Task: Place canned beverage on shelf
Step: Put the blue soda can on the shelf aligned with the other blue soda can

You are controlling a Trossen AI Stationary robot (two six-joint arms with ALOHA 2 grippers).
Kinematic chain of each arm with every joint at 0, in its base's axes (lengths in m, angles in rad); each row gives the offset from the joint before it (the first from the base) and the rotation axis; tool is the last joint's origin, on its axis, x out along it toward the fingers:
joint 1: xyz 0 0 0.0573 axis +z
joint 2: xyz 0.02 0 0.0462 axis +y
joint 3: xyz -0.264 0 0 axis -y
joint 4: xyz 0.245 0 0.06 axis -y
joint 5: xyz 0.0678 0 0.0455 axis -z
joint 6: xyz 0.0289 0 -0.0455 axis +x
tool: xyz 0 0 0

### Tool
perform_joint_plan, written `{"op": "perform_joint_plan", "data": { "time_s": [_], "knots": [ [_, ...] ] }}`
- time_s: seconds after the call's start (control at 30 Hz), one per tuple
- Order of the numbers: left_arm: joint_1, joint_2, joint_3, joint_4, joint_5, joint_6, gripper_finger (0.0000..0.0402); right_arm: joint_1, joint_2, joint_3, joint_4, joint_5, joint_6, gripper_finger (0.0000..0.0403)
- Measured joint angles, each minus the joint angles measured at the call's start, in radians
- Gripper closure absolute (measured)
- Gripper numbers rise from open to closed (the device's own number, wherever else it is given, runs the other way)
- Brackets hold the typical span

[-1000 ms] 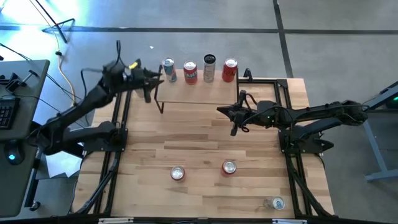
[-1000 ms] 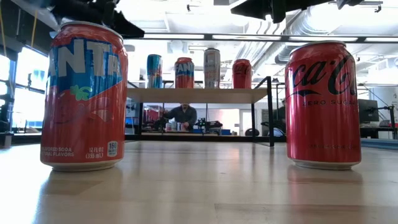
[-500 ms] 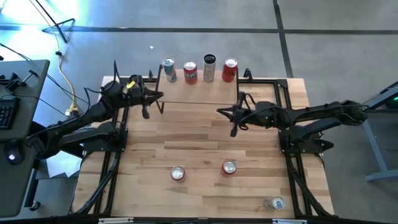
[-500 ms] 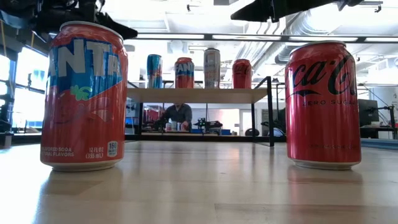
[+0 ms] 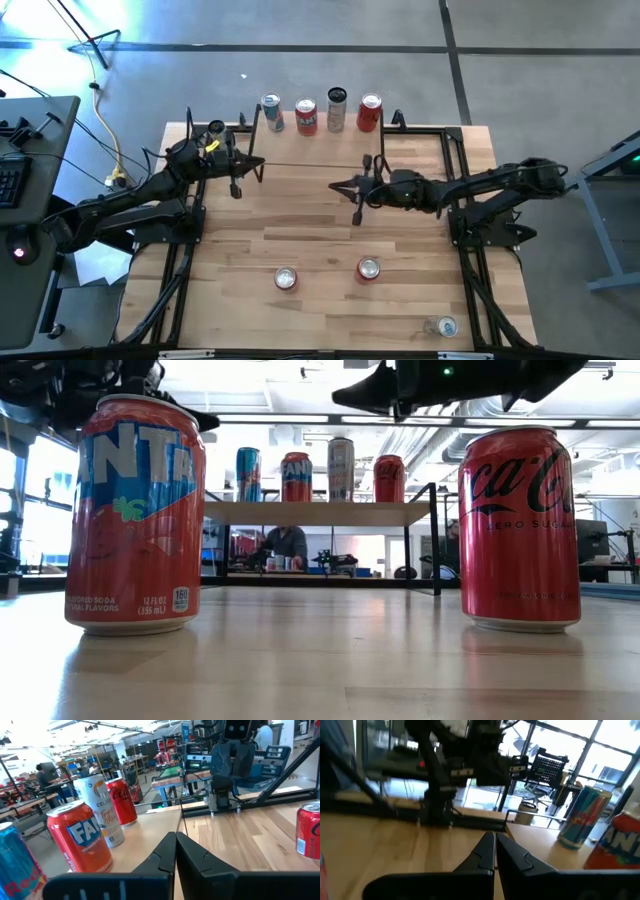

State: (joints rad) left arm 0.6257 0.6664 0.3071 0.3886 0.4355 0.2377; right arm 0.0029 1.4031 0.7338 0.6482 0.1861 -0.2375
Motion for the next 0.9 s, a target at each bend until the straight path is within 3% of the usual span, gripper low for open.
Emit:
{"op": "perform_joint_plan", "data": {
  "time_s": [0.4,0.63,0.9],
  "knots": [
    [-0.012,0.000,0.000,0.007,0.000,0.025,0.0401,0.089,0.077,0.000,0.059,0.113,0.137,0.0393],
    [-0.012,0.000,0.000,0.001,0.003,0.001,0.0401,0.162,0.077,0.000,0.052,0.194,0.181,0.0321],
    [-0.012,0.000,0.000,-0.014,0.011,-0.018,0.0401,0.154,0.077,0.000,0.051,0.196,0.288,0.0245]
  ]
}}
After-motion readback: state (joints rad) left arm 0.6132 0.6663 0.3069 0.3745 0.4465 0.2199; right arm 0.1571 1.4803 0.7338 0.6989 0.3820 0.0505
